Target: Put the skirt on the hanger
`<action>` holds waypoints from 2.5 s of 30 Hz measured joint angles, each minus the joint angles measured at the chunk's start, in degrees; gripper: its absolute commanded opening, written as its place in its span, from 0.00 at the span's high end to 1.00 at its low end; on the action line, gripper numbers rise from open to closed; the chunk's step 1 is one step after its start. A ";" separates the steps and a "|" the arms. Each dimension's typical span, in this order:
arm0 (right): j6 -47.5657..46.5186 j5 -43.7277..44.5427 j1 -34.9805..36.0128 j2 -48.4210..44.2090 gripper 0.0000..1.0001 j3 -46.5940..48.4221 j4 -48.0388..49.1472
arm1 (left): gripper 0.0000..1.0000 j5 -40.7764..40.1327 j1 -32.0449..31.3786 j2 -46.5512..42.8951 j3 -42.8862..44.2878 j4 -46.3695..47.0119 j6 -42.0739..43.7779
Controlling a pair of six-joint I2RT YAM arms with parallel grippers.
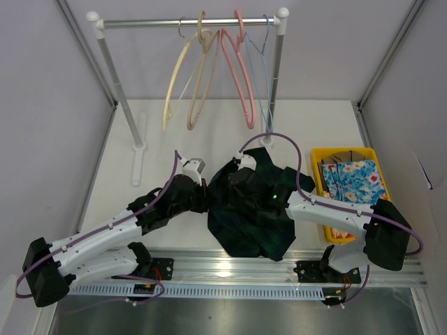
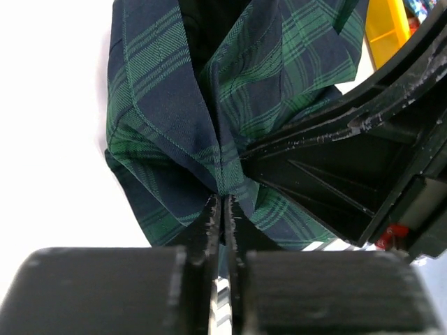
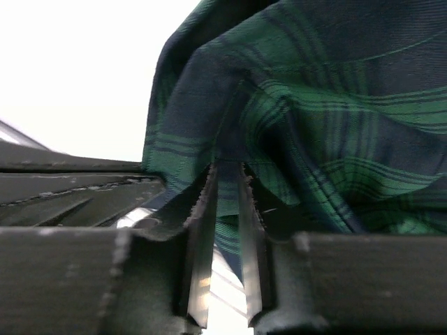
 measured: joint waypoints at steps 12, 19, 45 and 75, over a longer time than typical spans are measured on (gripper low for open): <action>-0.79 4.85 -8.87 -3.74 0.47 -0.46 -3.52 | 1.00 -0.46 -0.11 -7.15 -2.84 -4.48 -2.14; -2.34 7.93 -14.16 -2.43 0.38 -0.61 -3.41 | 1.00 0.81 -0.11 -12.35 -11.26 -7.89 -7.08; -12.66 8.70 -20.81 18.62 0.14 15.37 4.37 | 1.00 7.74 -0.76 -16.22 -21.35 -10.29 -14.12; -7.43 10.43 -19.43 5.66 1.00 7.98 -2.62 | 1.00 0.68 -0.24 -16.24 -8.50 -17.77 -12.00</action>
